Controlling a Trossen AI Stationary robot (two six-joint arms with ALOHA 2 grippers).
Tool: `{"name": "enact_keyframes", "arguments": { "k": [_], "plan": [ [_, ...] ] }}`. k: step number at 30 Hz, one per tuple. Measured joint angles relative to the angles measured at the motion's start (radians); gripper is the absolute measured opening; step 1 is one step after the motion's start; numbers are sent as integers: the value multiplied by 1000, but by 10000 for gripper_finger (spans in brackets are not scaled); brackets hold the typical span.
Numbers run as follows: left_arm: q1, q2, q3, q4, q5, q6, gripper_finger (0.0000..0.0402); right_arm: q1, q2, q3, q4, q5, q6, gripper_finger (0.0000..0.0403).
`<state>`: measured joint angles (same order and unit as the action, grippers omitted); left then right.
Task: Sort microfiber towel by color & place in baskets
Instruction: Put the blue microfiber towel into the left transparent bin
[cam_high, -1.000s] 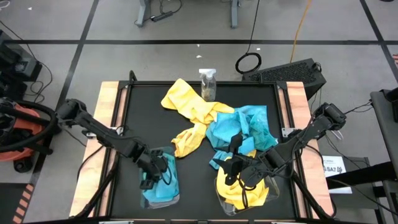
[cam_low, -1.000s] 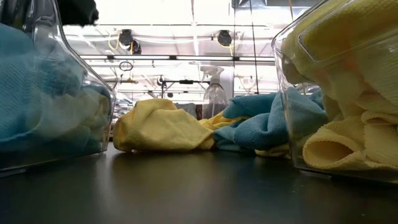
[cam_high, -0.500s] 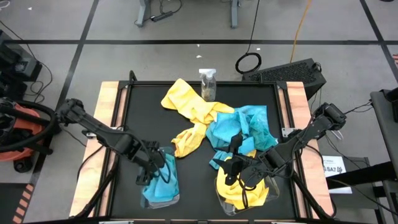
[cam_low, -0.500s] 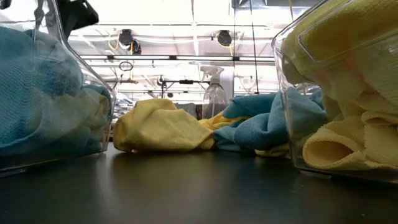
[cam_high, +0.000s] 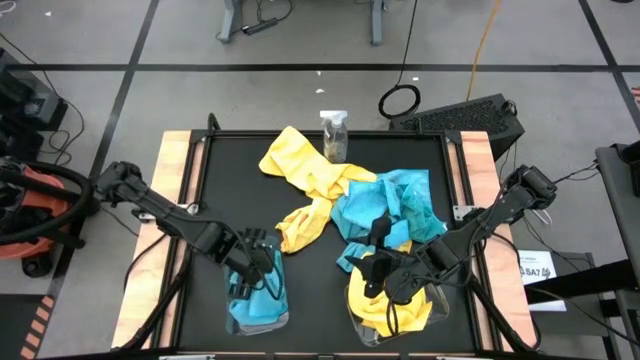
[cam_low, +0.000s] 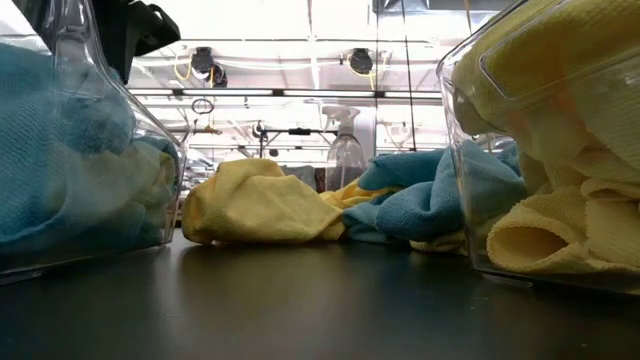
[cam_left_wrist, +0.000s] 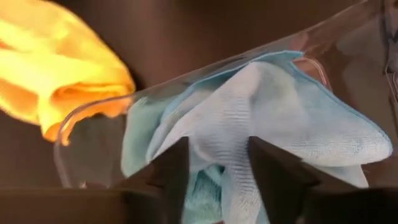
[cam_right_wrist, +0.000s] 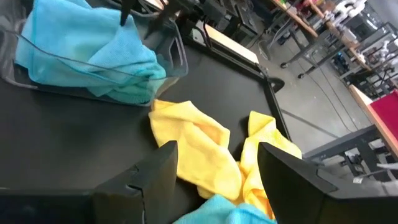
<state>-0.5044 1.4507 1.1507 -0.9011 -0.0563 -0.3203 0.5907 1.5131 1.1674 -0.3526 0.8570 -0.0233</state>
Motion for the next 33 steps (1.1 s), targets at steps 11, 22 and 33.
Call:
{"name": "enact_keyframes", "arguments": {
  "k": [11, 22, 33],
  "plan": [
    [0, 136, 0, 8, 55, 49, 9, 0, 0, 0, -35, -29, 42, 215],
    [1, 252, 0, 5, 55, 91, 28, 17, 0, 0, -35, -26, 48, 215],
    [12, 218, 0, 6, 82, 93, 31, 41, 0, 0, -37, -21, 57, 215]
  ]
}}
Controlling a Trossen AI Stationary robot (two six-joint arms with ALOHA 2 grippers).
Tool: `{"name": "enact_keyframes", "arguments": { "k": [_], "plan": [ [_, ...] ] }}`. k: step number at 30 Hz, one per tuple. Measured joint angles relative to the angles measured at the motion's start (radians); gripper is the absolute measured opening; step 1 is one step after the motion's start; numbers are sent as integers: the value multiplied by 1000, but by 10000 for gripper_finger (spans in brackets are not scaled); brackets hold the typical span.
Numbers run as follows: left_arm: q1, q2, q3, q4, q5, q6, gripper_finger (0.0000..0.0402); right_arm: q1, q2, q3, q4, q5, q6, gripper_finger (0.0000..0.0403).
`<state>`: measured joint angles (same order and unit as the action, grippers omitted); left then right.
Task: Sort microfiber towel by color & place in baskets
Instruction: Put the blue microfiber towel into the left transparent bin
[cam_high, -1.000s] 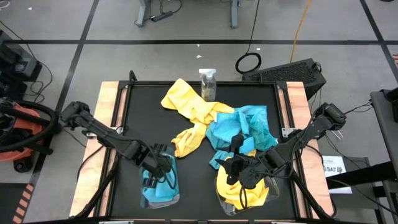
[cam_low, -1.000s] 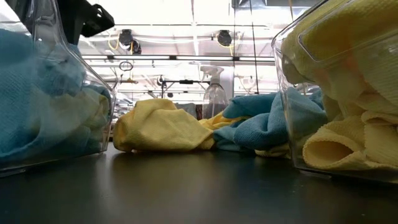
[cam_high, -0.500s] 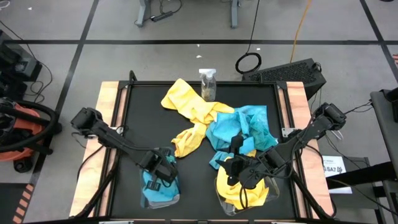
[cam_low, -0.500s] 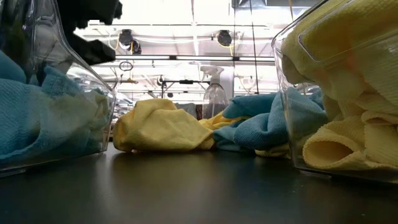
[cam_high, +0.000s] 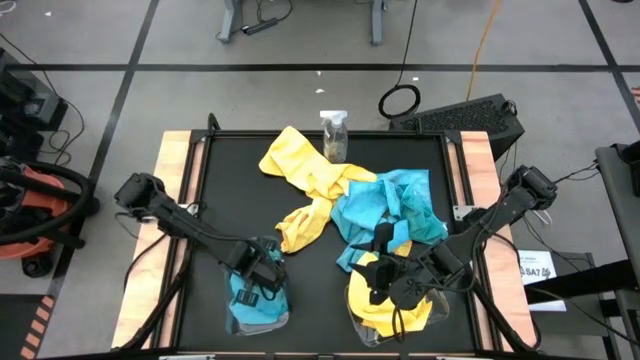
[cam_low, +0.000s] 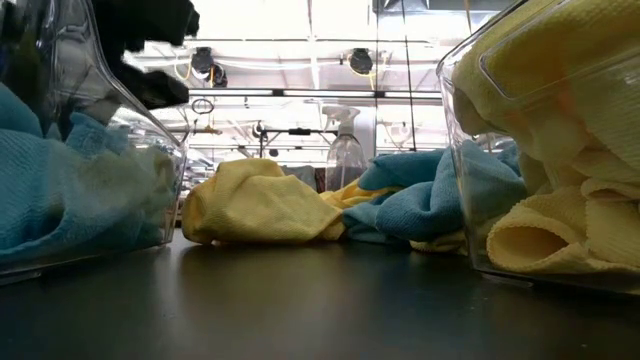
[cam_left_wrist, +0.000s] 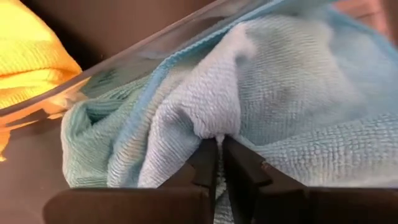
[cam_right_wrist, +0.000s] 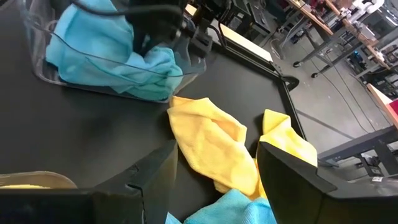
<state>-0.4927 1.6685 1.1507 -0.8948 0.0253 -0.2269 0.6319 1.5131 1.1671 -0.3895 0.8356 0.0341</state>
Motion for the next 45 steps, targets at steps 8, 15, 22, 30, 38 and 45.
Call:
{"name": "enact_keyframes", "arguments": {
  "k": [8, 15, 22, 30, 38, 45],
  "plan": [
    [0, -134, 17, -4, 1, -3, 91, -1, 0, 0, -6, 2, -17, 215],
    [0, -261, 17, -8, -33, -3, 160, -2, 0, 0, -6, 6, -31, 215],
    [0, -354, 17, -4, -69, 7, 189, -3, 0, 0, -6, 6, -44, 215],
    [1, -440, 17, 55, -231, 136, 190, -19, -2, 0, -6, 6, -71, 215],
    [7, -507, 17, 181, -348, 323, 190, -54, -37, 0, -33, 4, -88, 215],
    [61, -512, -16, 302, -318, 445, 190, -107, -111, 0, -117, -31, -111, 215]
  ]
}}
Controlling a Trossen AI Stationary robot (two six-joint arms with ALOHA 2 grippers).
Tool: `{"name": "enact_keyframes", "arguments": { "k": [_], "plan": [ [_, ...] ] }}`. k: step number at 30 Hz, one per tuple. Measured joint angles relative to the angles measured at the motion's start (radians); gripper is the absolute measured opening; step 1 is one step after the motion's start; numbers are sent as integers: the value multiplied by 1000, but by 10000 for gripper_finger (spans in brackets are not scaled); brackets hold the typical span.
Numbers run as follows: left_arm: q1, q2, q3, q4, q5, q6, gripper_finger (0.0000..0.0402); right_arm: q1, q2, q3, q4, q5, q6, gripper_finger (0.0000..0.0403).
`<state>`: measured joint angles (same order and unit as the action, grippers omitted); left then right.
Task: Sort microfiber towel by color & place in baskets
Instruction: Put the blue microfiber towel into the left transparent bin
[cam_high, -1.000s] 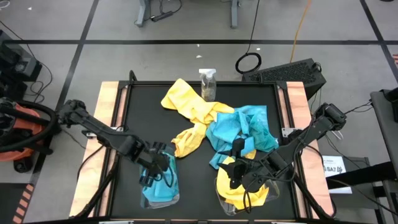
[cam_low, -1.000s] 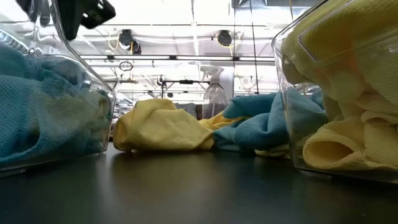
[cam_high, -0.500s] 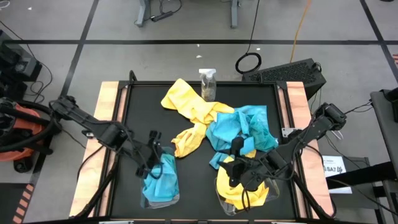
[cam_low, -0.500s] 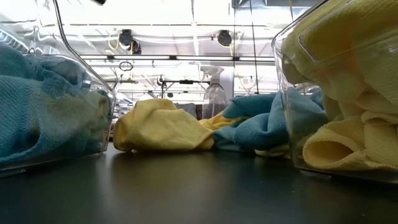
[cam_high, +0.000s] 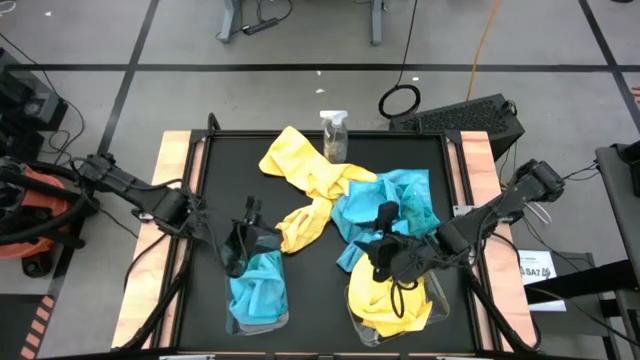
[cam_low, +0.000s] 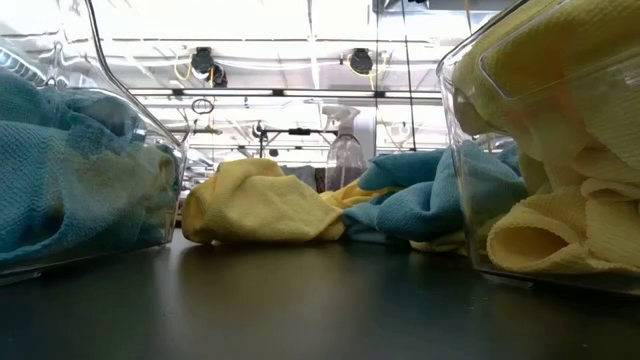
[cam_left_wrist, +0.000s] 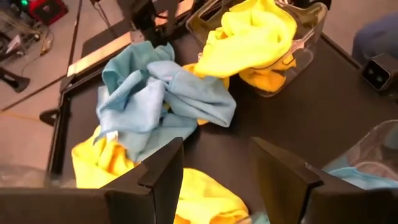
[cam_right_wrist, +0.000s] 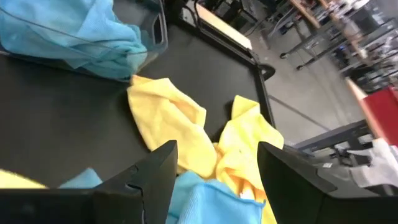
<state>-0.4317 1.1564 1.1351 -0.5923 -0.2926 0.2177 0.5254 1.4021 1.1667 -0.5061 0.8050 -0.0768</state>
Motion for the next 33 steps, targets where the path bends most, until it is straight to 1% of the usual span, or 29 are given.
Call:
{"name": "enact_keyframes", "arguments": {
  "k": [4, 9, 16, 19, 23, 29, 33],
  "plan": [
    [62, 1, -68, 84, 70, 33, 190, -41, -64, 0, -97, -88, 12, 215],
    [156, 1, -154, 179, 176, 33, 190, -97, -130, 0, -209, -192, 77, 215],
    [248, 2, -254, 412, 328, 32, 190, -163, -145, -1, -414, -265, 194, 215],
    [264, 1, -290, 519, 380, 31, 190, -185, -143, -37, -391, -322, 213, 215],
    [274, 1, -320, 590, 401, 31, 190, -207, -142, -119, -328, -376, 213, 215],
    [281, 2, -344, 593, 402, 23, 190, -250, -141, -243, -140, -447, 186, 215],
    [281, 2, -344, 594, 402, 5, 190, -288, -141, -294, -54, -448, 165, 215]
  ]
}}
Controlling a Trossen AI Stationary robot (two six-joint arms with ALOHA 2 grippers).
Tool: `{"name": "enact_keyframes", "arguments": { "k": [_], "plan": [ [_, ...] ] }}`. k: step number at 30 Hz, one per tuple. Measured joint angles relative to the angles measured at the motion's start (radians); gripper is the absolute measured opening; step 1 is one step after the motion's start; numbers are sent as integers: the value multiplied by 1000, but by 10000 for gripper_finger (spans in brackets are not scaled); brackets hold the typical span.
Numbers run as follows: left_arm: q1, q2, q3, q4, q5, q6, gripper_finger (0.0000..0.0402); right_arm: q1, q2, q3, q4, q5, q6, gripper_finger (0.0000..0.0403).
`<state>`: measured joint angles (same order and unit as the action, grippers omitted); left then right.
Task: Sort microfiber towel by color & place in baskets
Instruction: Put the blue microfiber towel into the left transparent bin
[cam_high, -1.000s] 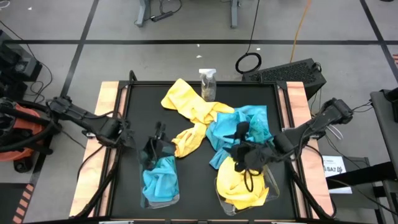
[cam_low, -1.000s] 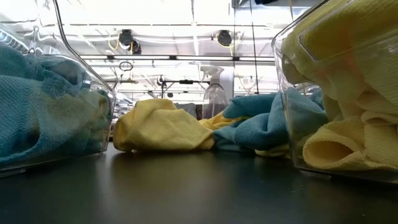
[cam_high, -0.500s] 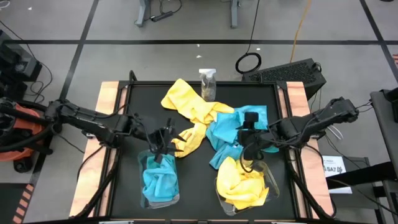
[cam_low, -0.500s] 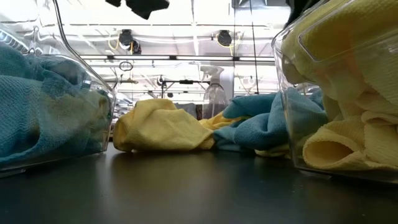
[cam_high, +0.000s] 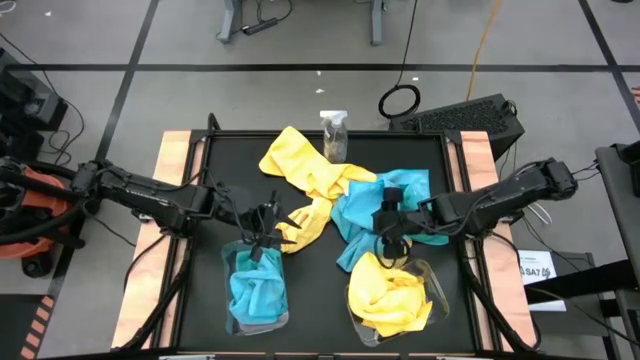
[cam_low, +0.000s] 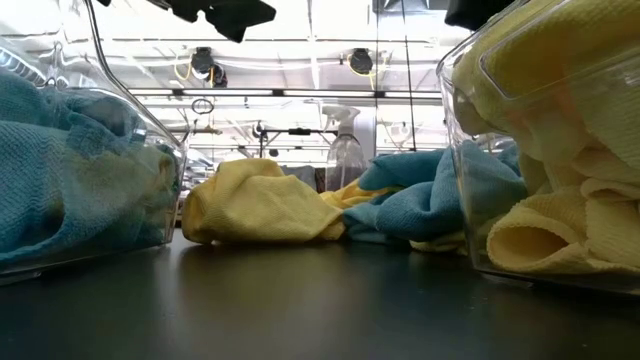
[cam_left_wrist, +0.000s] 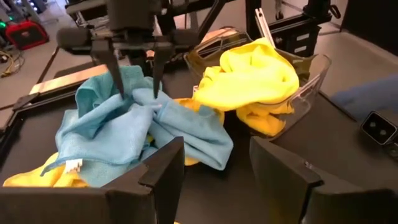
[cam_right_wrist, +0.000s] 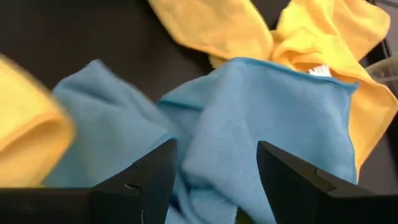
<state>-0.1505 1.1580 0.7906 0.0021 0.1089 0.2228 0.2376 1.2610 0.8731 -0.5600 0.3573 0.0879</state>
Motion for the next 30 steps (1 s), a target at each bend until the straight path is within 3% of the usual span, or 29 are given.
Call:
{"name": "enact_keyframes", "arguments": {
  "k": [6, 15, 19, 23, 30],
  "plan": [
    [0, 0, 0, 0, 0, -6, 190, -69, 16, -66, 110, -75, -1, 215],
    [0, 0, 0, 0, 0, -6, 190, -129, 111, -82, 124, -73, 23, 200],
    [0, 0, 0, 0, -1, -6, 190, -142, 132, -83, 125, -64, 0, 140],
    [0, 0, 0, 0, -8, -6, 190, -134, 111, -80, 114, 5, -24, 29],
    [0, 0, 0, 0, -53, -6, 190, -91, 30, 8, 108, 63, -60, 4]
  ]
}}
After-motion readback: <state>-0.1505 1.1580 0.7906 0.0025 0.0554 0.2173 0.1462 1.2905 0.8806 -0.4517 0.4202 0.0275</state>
